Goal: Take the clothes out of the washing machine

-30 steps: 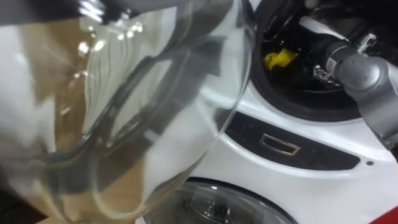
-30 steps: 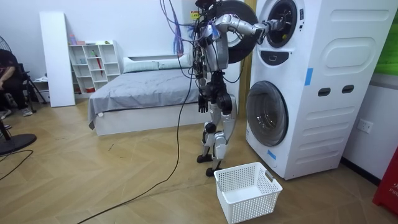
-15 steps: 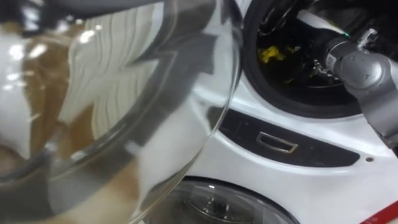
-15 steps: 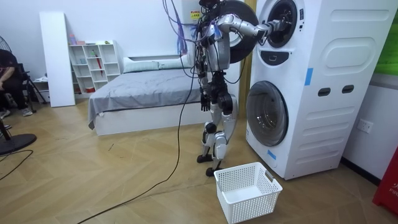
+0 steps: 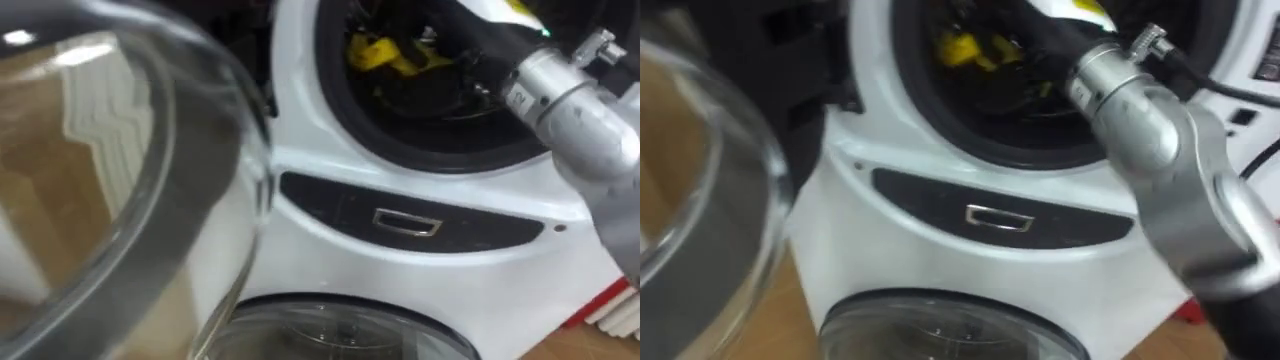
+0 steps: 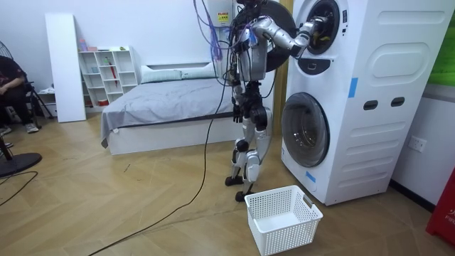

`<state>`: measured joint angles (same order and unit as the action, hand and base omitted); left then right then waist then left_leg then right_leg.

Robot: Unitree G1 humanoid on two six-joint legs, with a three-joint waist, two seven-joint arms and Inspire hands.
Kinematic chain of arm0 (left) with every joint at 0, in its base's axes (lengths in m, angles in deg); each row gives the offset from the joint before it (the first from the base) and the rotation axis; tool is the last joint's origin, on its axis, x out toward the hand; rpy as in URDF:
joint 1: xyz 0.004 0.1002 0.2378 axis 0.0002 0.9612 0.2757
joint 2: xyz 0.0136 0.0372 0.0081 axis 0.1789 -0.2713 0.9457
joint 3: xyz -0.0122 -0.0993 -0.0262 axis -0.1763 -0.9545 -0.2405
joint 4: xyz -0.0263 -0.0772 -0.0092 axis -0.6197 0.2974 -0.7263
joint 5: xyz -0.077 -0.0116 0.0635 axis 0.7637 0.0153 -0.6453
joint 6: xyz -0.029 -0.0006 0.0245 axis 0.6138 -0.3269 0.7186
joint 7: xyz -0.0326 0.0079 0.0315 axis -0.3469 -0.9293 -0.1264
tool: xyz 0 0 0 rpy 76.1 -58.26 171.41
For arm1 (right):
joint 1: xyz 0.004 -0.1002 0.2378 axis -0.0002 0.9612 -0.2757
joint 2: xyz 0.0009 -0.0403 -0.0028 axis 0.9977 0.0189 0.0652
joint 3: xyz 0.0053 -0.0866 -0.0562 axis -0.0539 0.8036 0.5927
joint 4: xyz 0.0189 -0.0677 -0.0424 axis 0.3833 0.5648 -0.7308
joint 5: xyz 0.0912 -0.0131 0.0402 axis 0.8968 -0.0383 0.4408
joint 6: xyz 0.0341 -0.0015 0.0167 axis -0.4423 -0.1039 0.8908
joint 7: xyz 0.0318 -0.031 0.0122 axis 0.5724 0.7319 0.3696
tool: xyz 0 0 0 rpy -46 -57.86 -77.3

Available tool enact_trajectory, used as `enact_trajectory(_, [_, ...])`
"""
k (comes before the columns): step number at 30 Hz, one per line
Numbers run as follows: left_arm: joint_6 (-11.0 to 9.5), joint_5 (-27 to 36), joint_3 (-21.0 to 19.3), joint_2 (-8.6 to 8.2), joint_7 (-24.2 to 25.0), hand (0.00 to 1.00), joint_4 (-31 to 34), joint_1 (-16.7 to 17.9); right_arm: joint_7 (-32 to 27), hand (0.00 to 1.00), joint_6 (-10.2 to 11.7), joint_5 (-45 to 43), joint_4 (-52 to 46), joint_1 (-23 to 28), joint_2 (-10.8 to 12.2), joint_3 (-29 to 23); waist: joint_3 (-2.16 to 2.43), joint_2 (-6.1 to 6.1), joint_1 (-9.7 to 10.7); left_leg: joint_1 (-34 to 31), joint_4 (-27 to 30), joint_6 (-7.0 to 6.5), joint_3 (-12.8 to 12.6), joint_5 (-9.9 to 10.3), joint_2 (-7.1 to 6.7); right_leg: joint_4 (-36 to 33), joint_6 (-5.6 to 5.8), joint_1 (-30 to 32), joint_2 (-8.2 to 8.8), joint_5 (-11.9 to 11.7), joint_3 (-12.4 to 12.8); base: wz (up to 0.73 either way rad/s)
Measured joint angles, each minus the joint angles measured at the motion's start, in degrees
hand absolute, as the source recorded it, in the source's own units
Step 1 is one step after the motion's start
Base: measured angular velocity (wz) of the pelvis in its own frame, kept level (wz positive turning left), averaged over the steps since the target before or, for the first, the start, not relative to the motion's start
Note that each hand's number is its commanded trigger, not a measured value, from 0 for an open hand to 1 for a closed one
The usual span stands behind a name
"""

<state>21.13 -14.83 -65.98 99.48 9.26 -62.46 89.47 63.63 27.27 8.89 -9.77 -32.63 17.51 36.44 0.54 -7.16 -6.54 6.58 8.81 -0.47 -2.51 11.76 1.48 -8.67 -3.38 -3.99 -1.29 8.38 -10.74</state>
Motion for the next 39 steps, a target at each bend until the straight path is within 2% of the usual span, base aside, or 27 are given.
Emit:
enact_trajectory(2, [-1.94,0.10,-0.29,-0.74,-1.24,0.00,-2.00,-0.20,-0.04,1.00,1.22,0.08,-6.45,4.51,0.22,-2.34,-0.17,0.24,0.31,0.42,-0.20,0.00,-1.65,0.00,0.08,-0.02,0.00,-0.01,-0.07,0.00,1.72,-0.21])
enact_trajectory(3, [-2.48,0.11,-0.24,-0.94,-1.39,0.00,-2.14,0.00,-0.05,1.00,1.51,0.13,-7.80,5.18,0.21,-2.64,-0.22,0.31,0.52,0.48,-0.22,0.00,-2.21,0.00,0.07,-0.02,0.01,0.06,-0.07,0.00,2.09,-0.24])
enact_trajectory(5, [-3.39,0.09,-0.20,-1.45,-2.15,0.00,-2.05,1.13,-0.51,1.00,3.12,0.90,-11.76,8.82,0.14,-5.25,-0.23,0.30,2.19,0.17,-0.22,0.02,-2.65,0.02,-0.01,-0.02,0.03,0.30,0.02,-0.01,2.43,-0.11])
enact_trajectory(7, [-3.98,0.09,-0.20,-1.51,-2.24,0.00,-2.06,1.89,-1.35,1.00,3.90,0.92,-14.95,12.16,0.16,-7.54,-0.24,0.31,3.20,0.08,-0.23,0.03,-3.61,0.05,-0.03,-0.18,0.05,0.90,0.05,-0.03,2.98,-0.13])
enact_trajectory(10, [-4.21,0.06,-0.27,-1.55,-2.38,0.00,-2.13,2.61,-1.98,1.00,6.27,1.58,-17.26,16.10,0.20,-11.20,-0.60,0.89,4.51,0.01,-0.23,-0.03,-3.92,0.21,-0.04,-0.21,0.24,1.17,-0.01,-0.13,3.78,-0.14])
enact_trajectory(11, [-4.71,0.11,-0.28,-1.55,-2.38,0.00,-2.18,2.67,-2.09,1.00,6.67,2.05,-18.00,17.24,0.19,-12.70,-0.56,1.11,5.28,0.00,-0.25,-0.23,-4.08,0.66,0.13,-0.29,0.26,1.40,-0.21,-0.12,3.91,-0.06])
enact_trajectory(12, [-5.09,0.10,-0.44,-1.64,-2.38,0.00,-2.20,2.65,-2.09,1.00,7.01,2.58,-18.43,17.89,0.19,-13.77,-0.59,1.29,5.46,-0.07,-0.32,-0.67,-4.48,1.11,0.40,-0.41,0.29,1.68,-0.52,-0.15,4.25,-0.26])
enact_trajectory(13, [-5.80,0.06,-1.47,-1.84,-2.38,0.00,-2.60,2.88,-2.11,1.00,7.82,3.85,-18.90,19.05,0.48,-15.47,-0.82,1.63,5.21,-0.15,-0.25,-0.56,-5.52,1.23,0.66,-1.01,0.28,2.13,-0.82,-0.25,5.38,-0.34])
enact_trajectory(14, [-6.30,0.04,-2.22,-2.04,-2.37,0.00,-3.34,3.52,-2.11,1.00,8.46,5.13,-19.31,20.26,0.48,-16.94,-0.73,1.92,5.63,-0.07,-0.29,-0.54,-6.04,1.36,0.76,-1.06,0.27,2.11,-0.91,-0.29,5.68,-0.28])
enact_trajectory(16, [-6.33,0.00,-2.45,-2.26,-2.27,0.00,-4.64,3.92,-2.12,1.00,8.86,7.18,-20.25,22.35,0.59,-19.52,-0.07,1.96,6.52,0.06,-0.20,-0.46,-6.27,1.53,0.83,-1.02,0.27,2.02,-1.03,-0.28,5.97,-0.10])
enact_trajectory(17, [-6.37,0.03,-2.46,-2.42,-2.14,0.00,-4.78,4.20,-2.32,1.00,9.55,8.25,-20.82,24.07,0.66,-21.28,0.11,1.94,7.16,0.33,-0.06,-0.45,-6.46,1.54,0.87,-0.99,0.24,1.88,-1.12,-0.30,6.14,-0.10])
enact_trajectory(18, [-6.41,0.03,-2.46,-2.51,-2.13,0.00,-4.78,4.35,-2.44,1.00,10.16,8.50,-20.93,25.17,0.80,-22.20,0.13,1.89,7.42,0.53,-0.07,-0.44,-6.58,1.53,0.88,-0.98,0.22,1.79,-1.15,-0.31,6.24,-0.12])
enact_trajectory(20, [-6.84,-0.03,-2.47,-2.87,-2.14,0.00,-4.92,5.04,-3.09,1.00,12.11,8.77,-20.97,29.69,2.52,-24.64,0.14,1.81,7.86,1.21,-0.19,-0.44,-7.08,1.54,0.90,-0.99,0.23,1.53,-1.31,-0.35,6.96,-0.14])
enact_trajectory(23, [-8.43,-0.02,-3.16,-2.80,-2.15,0.00,-5.14,4.62,-3.56,1.00,12.96,9.44,-20.94,34.35,4.12,-27.25,0.11,1.82,8.32,1.16,-0.23,-0.44,-7.84,1.54,0.93,-1.04,0.30,1.96,-1.42,-0.55,7.72,-0.13])
enact_trajectory(26, [-9.69,0.01,-4.88,-2.72,-2.15,0.00,-5.50,4.29,-3.94,1.00,13.44,11.00,-20.93,36.59,4.17,-31.02,0.08,1.73,9.25,1.11,-0.22,-0.44,-8.13,1.56,0.95,-1.04,0.33,1.90,-1.48,-0.58,7.85,-0.02])
enact_trajectory(30, [-9.91,-0.01,-6.71,-2.96,-2.35,0.00,-5.49,4.58,-6.87,1.00,14.55,13.38,-20.84,40.04,4.16,-38.25,-0.01,1.55,9.63,1.82,-0.20,-0.34,-8.63,1.64,1.08,-0.98,0.33,2.03,-1.88,-0.71,8.97,-0.07])
enact_trajectory(33, [-9.97,-0.15,-9.16,-2.96,-2.46,0.00,-5.36,5.05,-9.79,1.00,15.73,12.12,-18.59,44.59,5.08,-44.70,-0.03,1.45,11.00,1.80,-0.18,-0.36,-9.00,1.75,1.21,-1.05,0.34,2.01,-1.85,-0.69,9.14,-0.04])
enact_trajectory(37, [-10.05,-0.18,-12.02,-2.96,-3.10,0.00,-5.36,5.75,-13.12,1.00,15.41,8.31,-15.07,52.18,7.82,-49.40,0.01,1.53,10.92,2.18,-0.22,-0.41,-10.88,1.99,1.45,-1.35,0.42,2.33,-2.26,-0.79,10.98,-0.22])
enact_trajectory(39, [-10.05,-0.14,-12.85,-2.94,-3.21,0.00,-5.28,5.77,-14.14,1.00,14.76,7.79,-12.44,54.73,7.94,-49.98,0.11,1.72,11.03,2.17,-0.11,-0.41,-12.06,1.99,1.61,-1.37,0.39,2.71,-2.57,-1.35,12.10,-0.34])
